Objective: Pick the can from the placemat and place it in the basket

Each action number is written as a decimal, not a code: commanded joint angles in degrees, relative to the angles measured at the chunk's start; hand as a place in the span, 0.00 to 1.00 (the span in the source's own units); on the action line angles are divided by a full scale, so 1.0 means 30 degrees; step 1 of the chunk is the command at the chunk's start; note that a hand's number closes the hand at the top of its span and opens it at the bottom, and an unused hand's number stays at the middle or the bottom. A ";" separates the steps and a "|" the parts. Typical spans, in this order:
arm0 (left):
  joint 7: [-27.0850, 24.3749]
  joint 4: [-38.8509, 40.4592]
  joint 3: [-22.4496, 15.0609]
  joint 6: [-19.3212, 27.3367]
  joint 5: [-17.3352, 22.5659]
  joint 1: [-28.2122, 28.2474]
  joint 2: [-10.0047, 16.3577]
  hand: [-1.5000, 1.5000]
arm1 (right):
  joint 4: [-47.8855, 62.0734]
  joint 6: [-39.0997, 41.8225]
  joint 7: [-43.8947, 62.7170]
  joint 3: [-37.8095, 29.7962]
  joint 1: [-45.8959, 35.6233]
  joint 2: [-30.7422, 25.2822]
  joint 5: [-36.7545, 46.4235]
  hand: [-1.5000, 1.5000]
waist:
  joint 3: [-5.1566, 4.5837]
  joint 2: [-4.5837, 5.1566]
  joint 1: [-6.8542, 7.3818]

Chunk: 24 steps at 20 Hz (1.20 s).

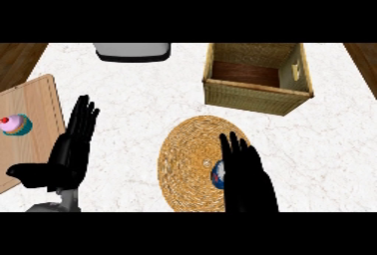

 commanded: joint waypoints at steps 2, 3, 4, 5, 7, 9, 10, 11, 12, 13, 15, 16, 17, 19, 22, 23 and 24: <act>-0.0447 0.0352 0.0096 -0.0547 -0.0159 -0.0147 -0.0252 0.50 | 0.1789 -0.0801 0.1810 -0.0868 -0.0726 0.0248 -0.0735 0.00 | 0.0003 0.0029 0.0014; -0.0487 -0.0005 0.0281 -0.0675 -0.0018 0.0407 -0.0091 0.50 | 0.0715 -0.0982 0.2925 0.0547 0.0123 0.0249 0.0170 0.00 | 0.0001 -0.0005 -0.0006; -0.0845 0.0533 0.0078 -0.0657 -0.0433 0.0270 -0.0240 0.50 | 0.1804 -0.0747 0.2393 -0.0720 -0.0996 0.0249 -0.0649 0.00 | 0.0001 0.0025 0.0030; 0.0127 -0.0493 0.0465 -0.1077 0.0279 0.0469 0.0111 0.50 | 0.1480 -0.0406 0.2335 -0.0983 -0.1115 0.0249 -0.0705 0.00 | 0.0004 0.0008 0.0051; 0.0503 -0.0707 0.0263 -0.0167 -0.0604 0.0039 -0.0186 0.50 | 0.1775 -0.0209 0.2878 -0.1102 -0.1679 0.0250 -0.1405 0.00 | 0.0005 0.0009 0.0062; -0.0148 0.0930 0.0793 -0.0849 -0.0269 -0.0536 -0.0201 0.50 | 0.1956 -0.0185 0.0743 -0.1530 0.0259 0.0139 -0.0455 0.00 | 0.0004 0.0021 -0.0107; 0.0980 -0.0692 0.0276 -0.0640 -0.0472 -0.0012 -0.0186 0.50 | 0.2120 -0.0846 0.2295 -0.0170 -0.0303 0.0249 -0.0526 0.00 | 0.0007 -0.0003 0.0009; 0.0194 -0.0209 0.0821 -0.1209 0.0122 0.0257 -0.0137 0.50 | 0.2719 -0.1805 0.1046 -0.0872 0.0438 0.0249 -0.0317 0.00 | 0.0006 0.0009 -0.0009; 0.0719 -0.0515 0.0520 -0.0379 -0.0507 -0.0344 -0.0549 0.50 | 0.3894 -0.2289 0.1845 -0.0530 -0.0833 0.0249 -0.0939 0.00 | 0.0007 0.0022 0.0056; 0.0305 -0.0633 0.0166 -0.0653 -0.0642 0.0641 -0.0738 0.50 | 0.2790 -0.0942 0.0333 -0.1635 0.0381 0.0250 -0.0241 0.00 | 0.0007 0.0003 -0.0023; -0.0355 0.0309 0.0556 -0.0564 -0.0860 0.0234 -0.0872 0.50 | 0.3600 -0.2340 -0.0191 -0.1121 0.1236 0.0084 0.0236 0.00 | 0.0006 0.0013 -0.0068; -0.0409 -0.0334 0.0264 -0.1084 -0.0770 0.1075 -0.0781 0.50 | 0.3772 -0.1672 0.0798 -0.1407 -0.0158 0.0249 -0.0381 0.00 | 0.0005 0.0011 0.0023; 0.0368 -0.0341 0.0245 -0.0551 -0.1140 0.0198 -0.1044 0.50 | 0.4072 -0.2207 0.1800 -0.0339 -0.0667 0.0250 -0.0987 0.00 | 0.0006 0.0014 0.0026; 0.0649 0.0654 0.1205 -0.0969 -0.0730 -0.0999 -0.0837 0.50 | 0.3759 -0.1864 0.0573 -0.1256 -0.0106 0.0251 -0.0923 0.00 | 0.0005 0.0019 -0.0061; 0.1278 -0.0784 0.1372 -0.1200 -0.0602 -0.0062 -0.0536 0.50 | 0.5824 -0.3457 -0.1046 -0.1591 0.0390 0.0246 -0.0424 0.00 | 0.0009 0.0017 0.0018; 0.0433 0.0101 0.1438 -0.1628 -0.0683 -0.0213 -0.0679 0.50 | 0.5823 -0.3726 -0.0193 -0.0792 0.0108 0.0248 -0.0670 0.00 | 0.0006 0.0020 0.0006; 0.0543 -0.0066 0.2183 -0.1831 -0.0325 -0.0237 -0.0302 0.50 | 0.5088 -0.3013 0.0524 -0.0699 -0.0069 0.0250 -0.1064 0.00 | 0.0005 0.0014 0.0011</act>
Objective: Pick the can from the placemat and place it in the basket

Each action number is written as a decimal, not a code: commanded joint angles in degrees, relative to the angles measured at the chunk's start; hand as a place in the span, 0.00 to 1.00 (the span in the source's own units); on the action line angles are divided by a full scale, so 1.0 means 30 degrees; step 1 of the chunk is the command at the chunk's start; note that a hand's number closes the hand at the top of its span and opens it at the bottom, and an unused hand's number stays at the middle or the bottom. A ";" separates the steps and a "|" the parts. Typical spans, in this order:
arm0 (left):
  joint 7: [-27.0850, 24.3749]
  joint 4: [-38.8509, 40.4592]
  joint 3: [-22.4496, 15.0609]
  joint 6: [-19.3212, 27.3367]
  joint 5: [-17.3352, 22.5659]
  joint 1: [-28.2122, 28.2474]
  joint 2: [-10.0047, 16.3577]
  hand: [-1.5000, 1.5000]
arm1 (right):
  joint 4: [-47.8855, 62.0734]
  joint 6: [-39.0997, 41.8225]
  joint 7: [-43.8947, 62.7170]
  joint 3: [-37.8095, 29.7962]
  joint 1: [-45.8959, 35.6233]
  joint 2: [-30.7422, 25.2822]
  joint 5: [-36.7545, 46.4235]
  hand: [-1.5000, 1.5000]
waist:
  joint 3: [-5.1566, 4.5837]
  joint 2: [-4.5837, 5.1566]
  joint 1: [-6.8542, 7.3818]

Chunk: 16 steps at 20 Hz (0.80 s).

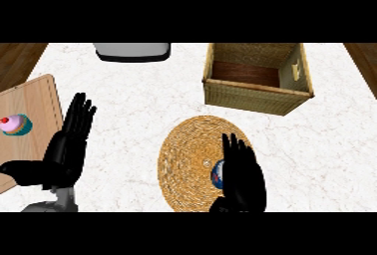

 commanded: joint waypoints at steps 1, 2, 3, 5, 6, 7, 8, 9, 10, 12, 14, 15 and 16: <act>-0.1417 0.0976 -0.0434 0.0154 -0.0880 0.0295 -0.1064 0.50 | 0.0075 -0.0121 0.0788 0.0300 0.0841 0.0189 0.0222 0.00 | -0.0003 -0.0004 -0.0048; -0.0138 -0.0145 0.0279 -0.0348 -0.0419 0.0437 -0.0343 0.50 | 0.1415 -0.1256 0.0350 0.0202 0.0030 0.0190 0.0476 0.00 | 0.0000 -0.0005 0.0009; 0.0795 -0.0555 0.0285 -0.0534 -0.0188 -0.0293 -0.0101 0.50 | 0.0209 -0.0921 0.2749 0.1679 -0.0367 0.0191 -0.0350 0.00 | 0.0000 -0.0010 0.0017; -0.0068 0.0677 -0.0138 -0.0070 -0.0820 -0.0484 -0.0956 0.50 | 0.3204 -0.2642 0.0646 0.0512 -0.0874 0.0188 -0.0230 0.00 | 0.0002 0.0014 0.0037; -0.0109 -0.1059 -0.0662 -0.0120 -0.1159 0.1001 -0.0908 0.50 | 0.1912 -0.1404 0.1928 0.0411 -0.1652 0.0190 -0.0890 0.00 | 0.0001 -0.0009 0.0088; 0.0024 0.0519 0.1398 -0.1420 0.0385 -0.0390 0.0225 0.50 | 0.1722 -0.0424 0.1356 -0.0386 -0.1460 0.0190 -0.1171 0.00 | -0.0003 0.0006 0.0023; -0.0264 -0.0177 -0.0174 -0.0487 -0.0827 0.0778 -0.0947 0.50 | 0.0734 -0.1029 0.1770 0.0413 -0.0186 0.0191 -0.0221 0.00 | -0.0001 -0.0016 -0.0006; 0.0218 -0.1193 -0.0629 0.0045 -0.1451 0.0779 -0.1120 0.50 | 0.2694 -0.1606 0.0028 -0.0508 -0.0420 0.0191 -0.0416 0.00 | 0.0003 -0.0007 0.0028; -0.0409 -0.0156 -0.0434 0.0244 -0.1641 0.0347 -0.1549 0.50 | 0.1954 -0.1547 0.1290 0.0267 -0.0712 0.0192 -0.0602 0.00 | 0.0000 -0.0004 0.0001; -0.0145 0.0908 0.0703 -0.0947 -0.0772 -0.0522 -0.0818 0.50 | 0.2097 -0.1916 0.0379 -0.0306 -0.0240 0.0193 -0.0169 0.00 | -0.0001 0.0000 -0.0031; 0.0885 -0.1152 -0.0923 0.0278 -0.2065 0.0515 -0.1784 0.50 | 0.3245 -0.2560 -0.0334 -0.0706 -0.0582 0.0191 -0.0299 0.00 | 0.0003 -0.0006 0.0017; 0.1185 0.0300 0.0095 0.0021 -0.1607 -0.1288 -0.1486 0.50 | 0.2424 -0.2681 -0.0953 -0.0440 0.1105 0.0161 0.0236 0.00 | 0.0002 -0.0003 -0.0083; -0.0664 0.0714 0.0514 -0.1034 -0.1007 0.0215 -0.1363 0.50 | 0.3878 -0.2447 0.0073 -0.0016 -0.1125 0.0193 -0.0873 1.00 | -0.0001 0.0006 0.0025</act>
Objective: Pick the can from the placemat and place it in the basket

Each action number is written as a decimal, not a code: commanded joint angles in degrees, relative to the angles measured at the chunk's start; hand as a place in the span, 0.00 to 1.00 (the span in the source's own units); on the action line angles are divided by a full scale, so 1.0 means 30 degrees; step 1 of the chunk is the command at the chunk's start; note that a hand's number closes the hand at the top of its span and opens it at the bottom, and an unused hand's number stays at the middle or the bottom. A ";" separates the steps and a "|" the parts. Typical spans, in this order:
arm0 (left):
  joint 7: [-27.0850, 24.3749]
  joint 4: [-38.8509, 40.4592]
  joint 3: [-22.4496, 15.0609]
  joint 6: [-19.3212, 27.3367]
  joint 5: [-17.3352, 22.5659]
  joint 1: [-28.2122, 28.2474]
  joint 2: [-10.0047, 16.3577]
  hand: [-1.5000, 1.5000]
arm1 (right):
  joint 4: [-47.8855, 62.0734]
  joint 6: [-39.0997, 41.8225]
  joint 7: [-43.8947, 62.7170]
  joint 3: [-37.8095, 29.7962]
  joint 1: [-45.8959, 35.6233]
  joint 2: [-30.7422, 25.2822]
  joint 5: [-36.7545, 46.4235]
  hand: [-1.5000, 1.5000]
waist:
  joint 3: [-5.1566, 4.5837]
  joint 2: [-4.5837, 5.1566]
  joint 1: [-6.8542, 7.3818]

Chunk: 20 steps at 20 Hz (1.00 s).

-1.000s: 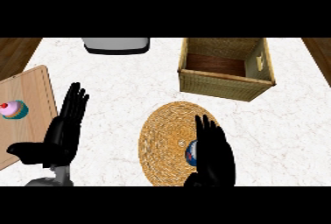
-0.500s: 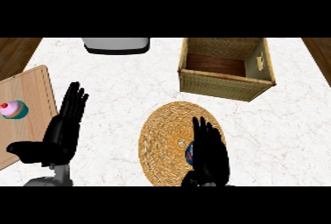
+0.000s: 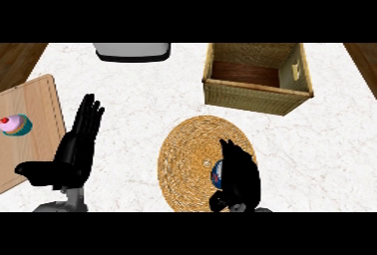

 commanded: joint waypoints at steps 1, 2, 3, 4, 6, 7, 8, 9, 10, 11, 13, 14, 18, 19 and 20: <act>0.1171 -0.0395 0.1161 -0.0473 0.0615 -0.1118 0.0566 0.50 | 0.0017 0.0719 -0.0359 0.0148 0.0958 0.0030 -0.0386 1.00 | 0.0001 -0.0001 -0.0029; -0.0602 -0.0254 0.0281 -0.0623 0.0098 0.0934 -0.0057 0.50 | 0.0669 -0.0277 -0.1424 0.0244 0.1413 -0.0390 -0.0092 1.00 | 0.0000 -0.0002 0.0008; -0.0514 0.0163 0.0569 -0.0690 0.0406 0.0529 0.0078 0.50 | 0.0653 0.1886 -0.1378 -0.0178 -0.0229 -0.1002 -0.0362 1.00 | -0.0004 0.0010 0.0044; -0.0237 -0.1178 -0.0130 -0.0379 -0.0140 0.1591 -0.0145 0.50 | 0.1198 0.1562 -0.1038 0.0355 -0.0541 -0.0121 0.0279 1.00 | 0.0000 -0.0007 0.0106; 0.0625 -0.1327 0.0226 -0.0510 0.0012 0.0858 -0.0011 0.50 | 0.0855 0.1866 -0.2087 -0.0479 -0.0260 -0.0772 -0.0247 1.00 | 0.0001 0.0000 0.0034; -0.0889 0.0690 0.0539 -0.0689 -0.0084 0.0541 -0.0180 0.50 | 0.2592 0.0017 -0.2874 0.0064 0.0113 -0.0475 0.0462 1.00 | -0.0001 0.0022 0.0013; 0.0888 -0.0629 0.0515 -0.0431 0.0078 -0.0083 -0.0078 0.50 | 0.3120 0.0232 -0.1622 0.0901 -0.1006 0.0078 0.0256 1.00 | 0.0003 0.0018 0.0078; 0.0838 -0.0437 0.0535 -0.0105 -0.0308 -0.0301 -0.0286 0.50 | 0.1942 0.1493 -0.2865 -0.1111 -0.0858 -0.0802 -0.0144 1.00 | 0.0001 0.0009 0.0002; -0.1094 0.0514 0.0399 -0.0612 -0.0342 0.0574 -0.0501 0.50 | 0.2866 -0.0042 -0.2551 0.0521 -0.0307 0.0077 0.1246 1.00 | -0.0002 0.0011 0.0016; 0.0708 -0.0682 0.1349 -0.1143 0.0425 0.0176 0.0592 0.50 | 0.1083 0.1439 -0.1224 0.1166 -0.0233 0.0080 0.1282 1.00 | -0.0002 -0.0010 0.0016; -0.0393 -0.0902 0.0883 -0.1249 0.0090 0.1555 0.0186 0.50 | 0.2549 0.0950 -0.2467 0.0459 -0.0602 0.0067 0.1550 1.00 | -0.0001 -0.0001 0.0071; -0.0631 -0.0689 0.0803 -0.1207 -0.0012 0.1335 -0.0168 0.50 | 0.1606 0.1329 -0.2368 0.0487 -0.0399 -0.0009 0.1877 1.00 | -0.0002 -0.0004 0.0023; 0.0297 -0.0440 0.0627 -0.0964 -0.0220 -0.0002 -0.0348 0.50 | 0.5572 -0.1454 -0.0913 0.2143 -0.4496 0.0092 -0.0537 1.00 | 0.0007 0.0082 0.0347; -0.0077 -0.0821 0.0097 -0.1266 -0.0319 0.0856 -0.0377 0.50 | 0.6189 -0.1345 -0.0243 0.1913 -0.6406 0.0092 -0.1509 1.00 | 0.0013 0.0161 0.0856; 0.0693 -0.0667 0.0751 -0.1543 0.0075 -0.0397 0.0248 0.50 | 0.6699 -0.1508 0.0305 0.2474 -0.7234 0.0091 -0.1981 1.00 | 0.0020 0.0259 0.1198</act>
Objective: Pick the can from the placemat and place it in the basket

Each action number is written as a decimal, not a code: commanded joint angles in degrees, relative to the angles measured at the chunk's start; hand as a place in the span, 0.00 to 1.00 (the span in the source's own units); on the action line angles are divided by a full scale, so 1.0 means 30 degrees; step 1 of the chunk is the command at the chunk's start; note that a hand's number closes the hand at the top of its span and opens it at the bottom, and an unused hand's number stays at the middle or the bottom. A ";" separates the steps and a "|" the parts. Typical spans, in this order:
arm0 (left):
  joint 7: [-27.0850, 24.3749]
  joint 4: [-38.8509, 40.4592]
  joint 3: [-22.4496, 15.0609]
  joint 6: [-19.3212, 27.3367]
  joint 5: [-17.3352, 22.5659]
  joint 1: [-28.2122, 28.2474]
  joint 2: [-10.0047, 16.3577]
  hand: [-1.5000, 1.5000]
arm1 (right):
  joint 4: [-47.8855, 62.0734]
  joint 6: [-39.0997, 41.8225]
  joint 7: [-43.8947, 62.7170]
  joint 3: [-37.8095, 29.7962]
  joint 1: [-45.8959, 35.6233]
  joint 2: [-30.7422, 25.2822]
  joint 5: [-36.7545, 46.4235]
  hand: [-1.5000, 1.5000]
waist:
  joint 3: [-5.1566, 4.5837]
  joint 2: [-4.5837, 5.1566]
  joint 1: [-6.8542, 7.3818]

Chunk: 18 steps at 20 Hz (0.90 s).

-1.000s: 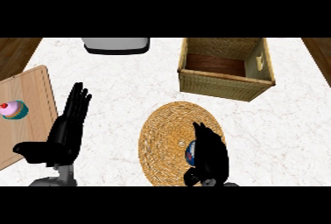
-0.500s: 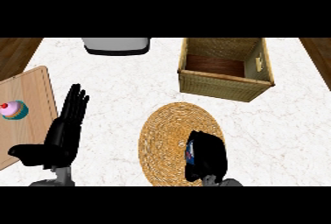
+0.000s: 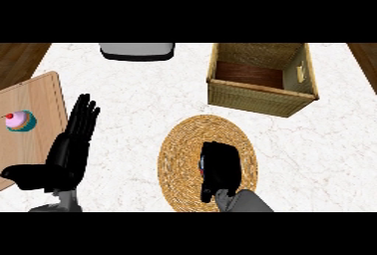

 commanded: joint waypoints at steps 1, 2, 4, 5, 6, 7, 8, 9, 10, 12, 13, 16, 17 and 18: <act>-0.0434 0.1058 -0.0458 0.0138 -0.0483 -0.1263 -0.0465 0.50 | 0.3706 -0.0836 0.0586 0.0102 -0.5083 0.0221 -0.2301 1.00 | 0.0068 0.0366 0.0812; 0.0491 0.0430 -0.0818 -0.0189 -0.0248 -0.1393 -0.0361 0.50 | 0.3753 -0.0639 0.1358 0.0863 -0.5276 0.0221 -0.2469 1.00 | 0.0084 0.0480 0.1570; 0.0719 -0.0152 -0.1400 0.0515 -0.0842 -0.1376 -0.0933 0.50 | 0.5624 -0.2431 0.0897 0.1004 -0.6783 0.0222 -0.2523 1.00 | 0.0098 0.0391 0.1559; 0.0344 0.0600 -0.0963 0.0041 -0.0409 -0.1417 -0.0686 0.50 | 0.5895 -0.2240 0.0758 0.0260 -0.8398 0.0223 -0.3047 1.00 | 0.0071 0.0410 0.1437; 0.0076 0.0605 -0.0772 -0.0450 -0.0022 -0.1068 -0.0440 0.50 | 0.6277 -0.4058 0.1258 0.1432 -0.8094 0.0225 -0.3358 1.00 | 0.0067 0.0362 0.1461; 0.0067 0.0720 -0.1032 -0.0443 -0.0280 -0.0840 -0.0460 0.50 | 0.5823 -0.4600 0.1753 0.2251 -0.8544 0.0226 -0.3694 1.00 | 0.0066 0.0312 0.1487; 0.0527 0.0374 -0.0890 -0.0082 -0.0410 -0.1075 -0.0447 0.50 | 0.5719 -0.5316 0.1654 0.1830 -0.9139 0.0227 -0.3937 1.00 | 0.0077 0.0300 0.1546; 0.0327 0.0820 -0.1184 0.0409 -0.1034 -0.1238 -0.0763 0.50 | 0.6117 -0.6030 0.1357 0.1851 -0.9530 0.0228 -0.4437 1.00 | 0.0075 0.0321 0.1361; -0.0400 0.0973 -0.1248 0.0066 -0.0688 -0.0759 -0.0940 0.50 | 0.5641 -0.6695 0.1474 0.1745 -0.9853 0.0229 -0.4927 1.00 | 0.0063 0.0324 0.1497; 0.0860 0.0358 -0.0526 -0.0299 -0.0134 -0.1483 -0.0182 0.50 | 0.5106 -0.7823 0.1771 0.1400 -1.0887 0.0230 -0.5430 1.00 | 0.0070 0.0239 0.1431; -0.0534 0.1106 -0.1153 0.0186 -0.0662 -0.0708 -0.1078 0.50 | 0.4193 -0.8999 0.1858 0.1644 -1.0715 0.0230 -0.5136 1.00 | 0.0055 0.0185 0.1120; -0.0039 0.1105 -0.0899 0.0119 -0.0654 -0.0969 -0.0750 0.50 | 0.3343 -1.0406 0.2817 0.1784 -1.2670 0.0230 -0.5138 1.00 | 0.0045 0.0073 0.1002; 0.0882 0.0615 0.0048 0.0010 -0.0139 -0.1681 -0.0089 0.50 | 0.2547 -1.0789 0.3427 0.2007 -1.2753 0.0229 -0.4725 1.00 | 0.0051 -0.0040 0.0719; -0.0042 0.1311 -0.0340 -0.0066 -0.0288 -0.0962 -0.0478 0.50 | 0.2252 -1.0526 0.4002 0.2089 -1.3690 0.0228 -0.4934 1.00 | 0.0031 -0.0025 0.0610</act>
